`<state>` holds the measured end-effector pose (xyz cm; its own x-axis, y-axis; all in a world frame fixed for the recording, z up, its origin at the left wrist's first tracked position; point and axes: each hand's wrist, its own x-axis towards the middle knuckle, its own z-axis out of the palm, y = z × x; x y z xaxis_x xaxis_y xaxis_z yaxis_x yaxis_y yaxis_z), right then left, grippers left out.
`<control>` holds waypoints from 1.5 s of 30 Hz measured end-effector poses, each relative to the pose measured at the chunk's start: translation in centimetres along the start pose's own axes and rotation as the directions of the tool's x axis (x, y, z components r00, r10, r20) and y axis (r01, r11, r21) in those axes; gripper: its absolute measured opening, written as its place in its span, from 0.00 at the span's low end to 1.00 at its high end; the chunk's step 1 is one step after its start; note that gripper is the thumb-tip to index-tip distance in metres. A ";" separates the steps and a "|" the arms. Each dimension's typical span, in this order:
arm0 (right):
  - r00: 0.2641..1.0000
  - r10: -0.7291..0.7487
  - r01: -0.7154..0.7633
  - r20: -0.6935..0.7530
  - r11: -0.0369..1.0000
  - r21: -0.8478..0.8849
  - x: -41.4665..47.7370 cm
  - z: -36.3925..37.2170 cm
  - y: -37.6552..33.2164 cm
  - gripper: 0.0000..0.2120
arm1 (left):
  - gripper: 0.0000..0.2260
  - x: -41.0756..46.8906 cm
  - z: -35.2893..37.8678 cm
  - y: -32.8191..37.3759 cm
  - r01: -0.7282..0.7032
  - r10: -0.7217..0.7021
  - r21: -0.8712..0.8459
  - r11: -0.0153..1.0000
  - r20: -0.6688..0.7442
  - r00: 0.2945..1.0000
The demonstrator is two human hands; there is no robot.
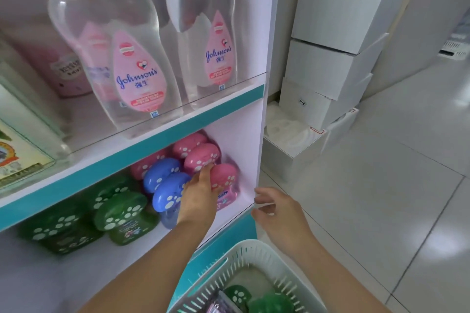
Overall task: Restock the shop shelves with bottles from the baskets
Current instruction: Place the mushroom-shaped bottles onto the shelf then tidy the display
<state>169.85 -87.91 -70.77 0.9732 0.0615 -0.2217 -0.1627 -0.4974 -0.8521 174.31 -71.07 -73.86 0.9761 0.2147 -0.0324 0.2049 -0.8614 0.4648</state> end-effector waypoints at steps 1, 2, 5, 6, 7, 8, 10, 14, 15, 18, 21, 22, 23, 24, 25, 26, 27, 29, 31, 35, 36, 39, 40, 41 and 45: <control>1.000 -0.002 0.002 0.004 1.000 0.001 0.1 0.0 -0.1 0.18 | 0.26 0.3 -0.1 0.0 -0.006 0.006 0.008 1.000 -0.003 1.000; 1.000 -0.003 0.003 0.005 1.000 0.003 0.3 0.1 -0.1 0.18 | 0.26 0.6 -0.1 0.0 -0.009 0.009 0.018 1.000 -0.004 1.000; 1.000 -0.004 0.004 0.002 1.000 0.012 0.7 0.2 -0.1 0.19 | 0.26 1.2 -0.7 0.2 -0.026 0.028 0.069 0.997 -0.018 0.999; 1.000 -0.003 0.003 0.003 1.000 0.013 0.8 0.2 -0.1 0.19 | 0.25 1.3 -0.9 0.3 -0.034 0.038 0.106 0.994 -0.039 0.999; 1.000 -0.001 0.001 0.005 1.000 0.013 0.9 0.2 -0.1 0.19 | 0.25 1.2 -1.2 0.4 -0.041 0.051 0.165 0.985 -0.062 0.997; 1.000 0.000 0.000 0.007 1.000 0.010 0.9 0.1 -0.1 0.19 | 0.24 1.3 -1.4 0.5 -0.052 0.074 0.241 0.969 -0.083 0.994; 1.000 0.001 -0.001 0.014 1.000 -0.004 0.8 0.1 0.0 0.18 | 0.23 1.3 -1.7 0.6 -0.083 0.127 0.362 0.928 -0.100 0.987; 0.998 0.020 -0.016 0.062 0.998 -0.061 0.5 0.1 0.4 0.18 | 0.26 0.8 -1.8 0.5 -0.124 0.169 0.408 0.905 -0.075 0.983; 0.997 0.027 -0.020 0.077 0.996 -0.092 0.4 0.1 0.7 0.18 | 0.28 0.5 -1.8 0.4 -0.142 0.189 0.401 0.905 -0.079 0.979; 0.992 0.038 -0.015 0.118 0.982 -0.188 0.1 0.0 1.4 0.19 | 0.26 -1.5 -1.6 0.1 -0.271 0.317 0.308 0.912 -0.109 0.942; 0.988 0.041 -0.002 0.149 0.969 -0.249 -0.4 -0.3 1.6 0.20 | 0.22 -4.3 -0.6 -0.6 -0.418 0.438 0.215 0.883 -0.051 0.898; 0.987 0.037 0.007 0.158 0.964 -0.267 -0.5 -0.4 1.6 0.20 | 0.22 -5.2 -0.3 -0.7 -0.444 0.448 0.174 0.879 0.018 0.894; 0.985 0.031 0.018 0.168 0.958 -0.285 -0.7 -0.4 1.6 0.21 | 0.22 -6.1 0.0 -0.9 -0.462 0.447 0.154 0.873 0.125 0.886; 0.983 0.026 0.031 0.183 0.953 -0.303 -0.8 -0.4 1.6 0.21 | 0.22 -6.8 0.3 -1.2 -0.494 0.452 0.168 0.853 0.234 0.861; 0.979 0.023 0.045 0.203 0.946 -0.322 -1.0 -0.4 1.7 0.21 | 0.22 -7.4 0.5 -1.3 -0.539 0.459 0.207 0.817 0.335 0.823; 0.974 0.022 0.058 0.225 0.937 -0.344 -1.3 -0.4 1.8 0.21 | 0.21 -8.1 0.7 -1.5 -0.571 0.448 0.223 0.790 0.427 0.786; 0.968 0.026 0.069 0.248 0.927 -0.369 -1.5 -0.3 1.9 0.21 | 0.21 -8.8 0.8 -1.6 -0.571 0.411 0.213 0.793 0.505 0.759; 0.953 0.042 0.093 0.300 0.902 -0.421 -2.2 -0.2 2.1 0.21 | 0.20 -10.4 1.4 -2.4 -0.485 0.288 0.166 0.859 0.626 0.725; 0.932 0.066 0.113 0.356 0.882 -0.458 -3.0 0.1 2.5 0.20 | 0.19 -12.3 2.5 -3.6 -0.400 0.183 0.150 0.904 0.709 0.681; 0.884 0.113 0.144 0.454 0.858 -0.493 -3.8 0.5 2.8 0.22 | 0.21 -16.1 5.3 -6.4 -0.331 0.039 0.205 0.921 0.797 0.602; 0.881 0.113 0.147 0.459 0.858 -0.493 -3.9 0.6 2.8 0.22 | 0.24 -16.9 6.1 -7.1 -0.343 0.019 0.232 0.910 0.803 0.595; 0.883 0.110 0.146 0.457 0.860 -0.489 -3.8 1.0 2.8 0.22 | 0.27 -18.0 7.7 -8.9 -0.434 0.036 0.303 0.849 0.786 0.617; 0.882 0.110 0.149 0.458 0.858 -0.492 -3.8 1.2 2.9 0.22 | 0.26 -18.1 7.9 -9.3 -0.443 0.048 0.307 0.842 0.777 0.628; 0.882 0.111 0.148 0.458 0.857 -0.494 -3.7 1.3 2.9 0.22 | 0.25 -18.2 8.1 -9.4 -0.446 0.062 0.301 0.843 0.769 0.636; 0.879 0.117 0.149 0.462 0.853 -0.499 -3.5 1.8 3.4 0.21 | 0.26 -17.8 8.9 -10.2 -0.395 0.086 0.221 0.892 0.774 0.627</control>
<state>165.61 -88.23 -73.73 0.7616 0.3957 -0.5133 0.0875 -0.8475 -0.5236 155.46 -70.26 -85.90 0.6856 -0.2958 -0.6652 -0.1870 -0.9546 0.2317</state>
